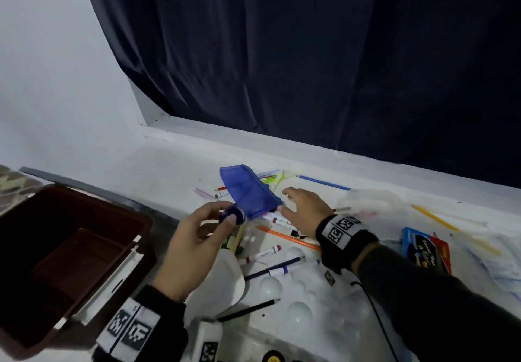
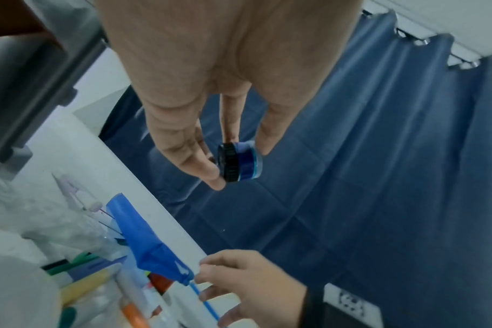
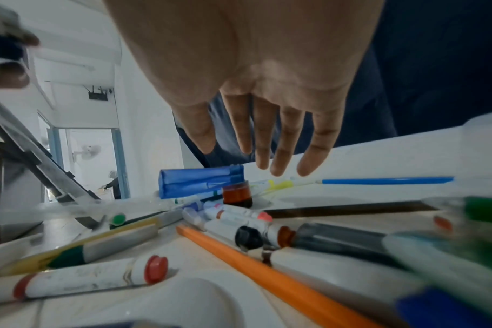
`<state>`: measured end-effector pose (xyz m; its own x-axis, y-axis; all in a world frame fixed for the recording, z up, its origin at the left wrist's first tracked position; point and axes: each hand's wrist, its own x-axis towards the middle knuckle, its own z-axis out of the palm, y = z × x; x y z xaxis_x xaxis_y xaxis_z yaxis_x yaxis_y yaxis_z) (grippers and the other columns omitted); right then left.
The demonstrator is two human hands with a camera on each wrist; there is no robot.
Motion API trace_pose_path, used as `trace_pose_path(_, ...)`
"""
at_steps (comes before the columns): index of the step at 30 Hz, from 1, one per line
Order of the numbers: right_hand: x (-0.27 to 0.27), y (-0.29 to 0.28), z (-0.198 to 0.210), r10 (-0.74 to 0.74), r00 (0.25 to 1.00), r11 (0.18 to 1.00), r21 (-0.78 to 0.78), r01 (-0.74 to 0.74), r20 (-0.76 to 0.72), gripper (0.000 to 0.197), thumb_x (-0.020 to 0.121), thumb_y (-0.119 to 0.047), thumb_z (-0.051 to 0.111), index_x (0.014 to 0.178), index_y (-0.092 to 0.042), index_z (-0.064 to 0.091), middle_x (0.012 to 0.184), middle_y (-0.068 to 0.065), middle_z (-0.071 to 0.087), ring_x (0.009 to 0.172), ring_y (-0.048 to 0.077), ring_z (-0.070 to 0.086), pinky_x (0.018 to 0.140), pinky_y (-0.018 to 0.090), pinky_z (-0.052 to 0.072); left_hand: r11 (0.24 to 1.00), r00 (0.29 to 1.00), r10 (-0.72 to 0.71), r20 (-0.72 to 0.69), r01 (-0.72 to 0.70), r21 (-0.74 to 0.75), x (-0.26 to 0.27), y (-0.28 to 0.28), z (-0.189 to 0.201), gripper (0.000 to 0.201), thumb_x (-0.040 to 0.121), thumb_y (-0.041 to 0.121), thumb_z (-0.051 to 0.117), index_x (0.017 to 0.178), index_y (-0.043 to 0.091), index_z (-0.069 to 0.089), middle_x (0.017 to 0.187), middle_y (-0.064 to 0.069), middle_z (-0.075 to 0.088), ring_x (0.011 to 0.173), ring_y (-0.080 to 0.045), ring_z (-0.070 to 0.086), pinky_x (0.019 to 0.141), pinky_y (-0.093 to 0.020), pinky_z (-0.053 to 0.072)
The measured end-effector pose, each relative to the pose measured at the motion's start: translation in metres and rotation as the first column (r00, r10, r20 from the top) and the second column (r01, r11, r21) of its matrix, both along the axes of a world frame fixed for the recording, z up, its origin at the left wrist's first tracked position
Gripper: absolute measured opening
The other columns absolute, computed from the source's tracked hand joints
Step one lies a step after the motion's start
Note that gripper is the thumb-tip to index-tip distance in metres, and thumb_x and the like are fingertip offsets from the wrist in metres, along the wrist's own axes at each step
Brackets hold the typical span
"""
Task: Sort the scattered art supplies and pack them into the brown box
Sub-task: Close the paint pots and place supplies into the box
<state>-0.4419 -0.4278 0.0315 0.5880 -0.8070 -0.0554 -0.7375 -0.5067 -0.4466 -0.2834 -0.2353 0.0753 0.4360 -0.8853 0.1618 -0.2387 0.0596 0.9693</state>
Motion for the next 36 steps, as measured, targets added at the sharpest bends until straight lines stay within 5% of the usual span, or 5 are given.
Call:
trace_pose_path(11,0.037,-0.009,-0.015,0.015,0.976,0.998,0.054,-0.027,0.217,0.017,0.082,-0.025,0.059,0.097,-0.029,0.063,0.087,-0.009,0.067,0.085,0.019,0.064,0.082,0.041,0.055,0.999,0.912,0.024,-0.409,-0.04,-0.032,0.018,-0.002,0.004,0.024,0.089,0.025,0.062,0.104,0.009,0.072,0.1,-0.012,0.072,0.089,-0.026,0.068,0.079,-0.039,0.048)
trace_pose_path(17,0.045,-0.028,-0.017,0.099,0.975,0.987,-0.106,-0.121,-0.198,0.04,0.094,-0.028,0.051,0.134,-0.028,0.05,0.136,-0.002,0.052,0.123,0.024,0.048,0.1,0.045,0.044,1.0,0.655,0.025,-0.755,-0.009,0.025,0.021,-0.008,-0.001,0.026,0.089,0.035,0.063,0.099,0.01,0.067,0.089,-0.005,0.058,0.066,-0.018,0.05,0.068,-0.033,0.035)
trace_pose_path(23,0.05,-0.023,-0.016,0.11,0.902,0.944,-0.241,-0.227,-0.418,0.028,0.098,-0.027,0.047,0.126,-0.024,0.049,0.127,0.001,0.057,0.117,0.025,0.051,0.094,0.043,0.041,1.0,0.697,0.005,-0.717,0.015,0.022,0.023,-0.008,-0.012,0.023,0.085,0.03,0.068,0.098,0.011,0.068,0.09,-0.005,0.058,0.067,-0.015,0.048,0.062,-0.028,0.038)
trace_pose_path(30,0.018,0.025,0.025,0.117,0.988,0.924,-0.354,-0.146,-0.102,0.03,0.09,-0.029,0.056,0.118,-0.02,0.055,0.104,0.002,0.063,0.095,0.024,0.059,0.081,0.038,0.051,0.998,0.76,-0.059,-0.647,0.054,-0.028,0.026,-0.001,-0.015,0.049,0.068,0.033,0.085,0.108,0.008,0.071,0.089,-0.01,0.06,0.073,-0.017,0.055,0.067,-0.022,0.053)
trace_pose_path(36,-0.022,0.109,0.071,0.076,0.964,0.953,-0.304,0.005,0.254,0.023,0.087,-0.034,0.061,0.108,-0.027,0.056,0.094,-0.01,0.06,0.083,0.01,0.056,0.076,0.028,0.05,0.993,0.815,-0.118,-0.567,0.085,-0.083,0.025,0.021,-0.013,0.071,0.052,0.044,0.095,0.109,0.009,0.072,0.09,-0.01,0.06,0.078,-0.014,0.059,0.073,-0.022,0.054)
